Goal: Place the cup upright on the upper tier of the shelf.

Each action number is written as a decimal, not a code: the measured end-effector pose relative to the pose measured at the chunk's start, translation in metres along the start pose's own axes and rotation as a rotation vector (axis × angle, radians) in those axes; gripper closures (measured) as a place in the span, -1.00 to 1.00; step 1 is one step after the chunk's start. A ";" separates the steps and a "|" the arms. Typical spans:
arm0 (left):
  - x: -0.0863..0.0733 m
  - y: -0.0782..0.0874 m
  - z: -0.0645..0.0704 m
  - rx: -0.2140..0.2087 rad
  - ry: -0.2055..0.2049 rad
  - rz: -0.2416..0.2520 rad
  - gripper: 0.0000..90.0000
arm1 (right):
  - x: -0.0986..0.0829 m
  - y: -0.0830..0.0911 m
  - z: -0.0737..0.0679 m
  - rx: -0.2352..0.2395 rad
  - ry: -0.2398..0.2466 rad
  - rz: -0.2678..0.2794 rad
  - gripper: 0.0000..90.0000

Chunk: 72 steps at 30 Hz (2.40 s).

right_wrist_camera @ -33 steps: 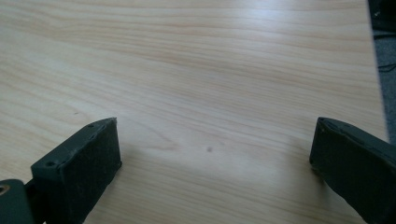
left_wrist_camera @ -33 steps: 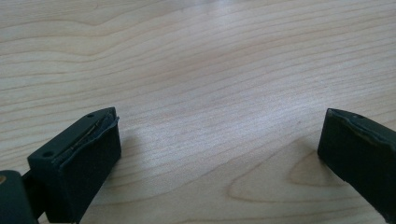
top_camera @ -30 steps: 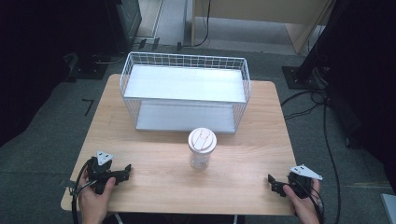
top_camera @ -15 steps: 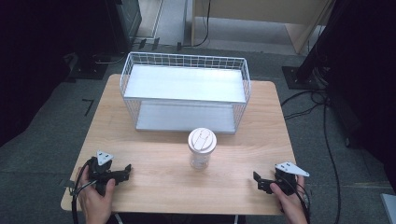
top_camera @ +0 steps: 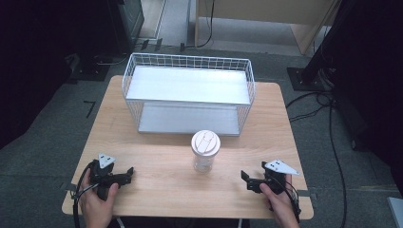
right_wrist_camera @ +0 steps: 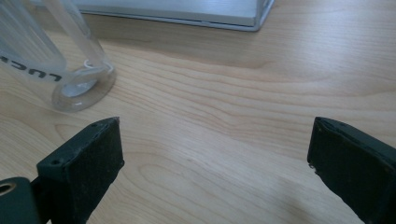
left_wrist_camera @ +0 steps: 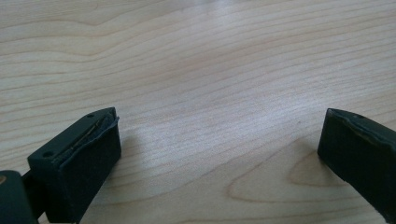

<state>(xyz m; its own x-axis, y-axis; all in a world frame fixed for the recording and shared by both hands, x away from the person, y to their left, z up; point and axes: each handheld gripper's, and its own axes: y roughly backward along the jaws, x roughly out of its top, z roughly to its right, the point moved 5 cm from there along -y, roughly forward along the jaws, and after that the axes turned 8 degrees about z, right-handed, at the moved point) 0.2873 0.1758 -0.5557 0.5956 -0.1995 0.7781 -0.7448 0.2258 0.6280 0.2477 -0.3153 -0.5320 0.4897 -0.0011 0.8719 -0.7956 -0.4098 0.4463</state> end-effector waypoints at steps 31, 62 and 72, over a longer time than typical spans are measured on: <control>0.000 0.000 0.000 0.000 0.001 0.000 -1.00 | 0.014 -0.060 -0.107 0.194 0.076 0.023 -0.92; 0.000 0.000 0.000 0.000 0.000 0.000 -1.00 | 0.046 -0.079 -0.136 0.076 0.028 0.277 -0.72; 0.000 0.000 0.000 0.000 0.000 0.000 -1.00 | 0.058 -0.082 -0.144 0.043 0.041 0.328 -0.72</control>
<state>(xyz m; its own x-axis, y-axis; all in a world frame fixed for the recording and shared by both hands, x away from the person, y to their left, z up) 0.2874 0.1759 -0.5557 0.5955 -0.1996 0.7782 -0.7449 0.2256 0.6279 0.2898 -0.1502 -0.4886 0.1944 -0.1033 0.9755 -0.8924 -0.4315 0.1322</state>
